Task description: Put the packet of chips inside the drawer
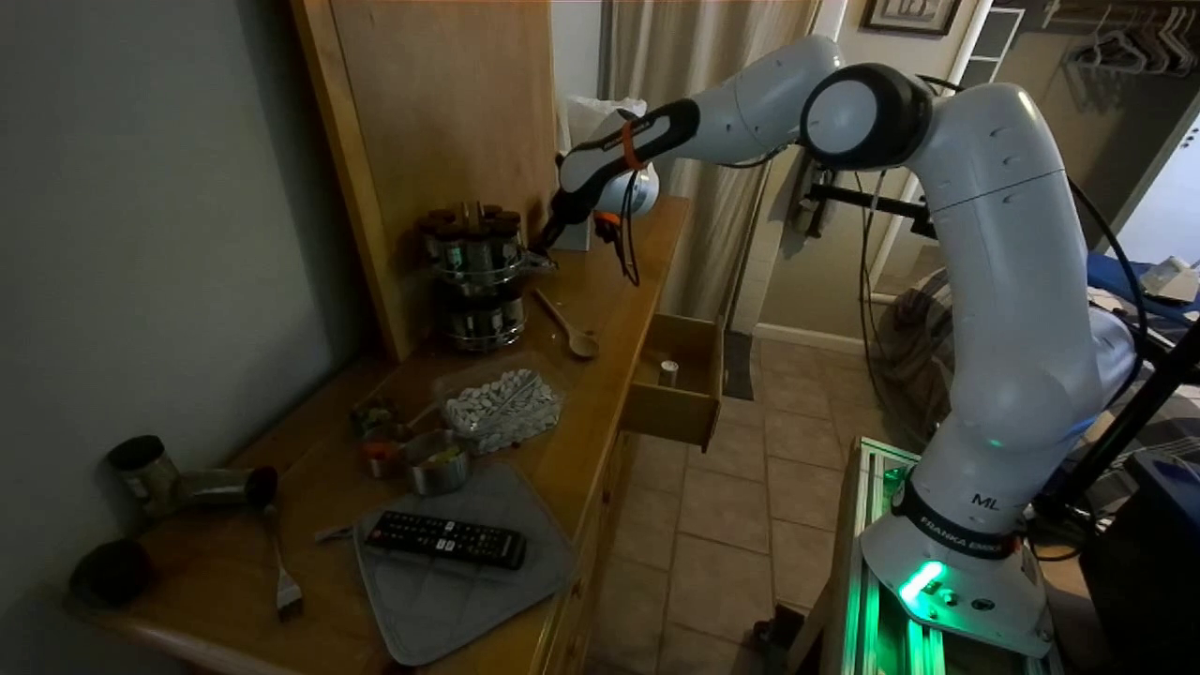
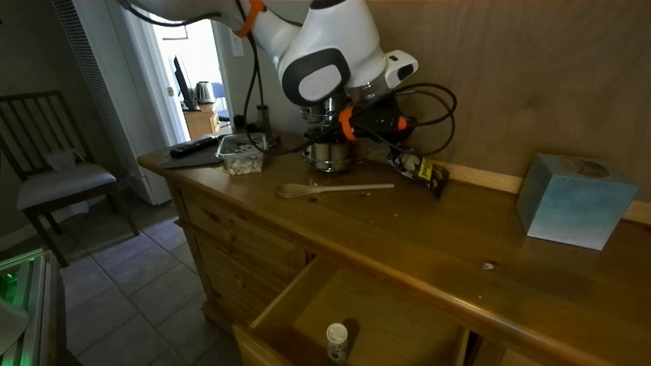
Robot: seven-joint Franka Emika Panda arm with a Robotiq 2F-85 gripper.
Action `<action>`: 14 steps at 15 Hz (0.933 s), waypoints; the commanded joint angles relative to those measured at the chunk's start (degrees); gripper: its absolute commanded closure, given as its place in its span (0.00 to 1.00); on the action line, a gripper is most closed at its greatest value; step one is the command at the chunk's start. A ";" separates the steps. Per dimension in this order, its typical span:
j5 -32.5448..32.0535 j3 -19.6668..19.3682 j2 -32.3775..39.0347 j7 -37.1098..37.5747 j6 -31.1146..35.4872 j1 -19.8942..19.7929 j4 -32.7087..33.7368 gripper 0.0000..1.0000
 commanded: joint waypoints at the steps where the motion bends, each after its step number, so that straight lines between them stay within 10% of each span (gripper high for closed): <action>1: 0.86 -2.52 -9.39 5.36 -0.06 -0.04 -10.81 1.00; 14: 13.69 -10.39 -28.95 10.30 6.84 -8.12 -39.17 1.00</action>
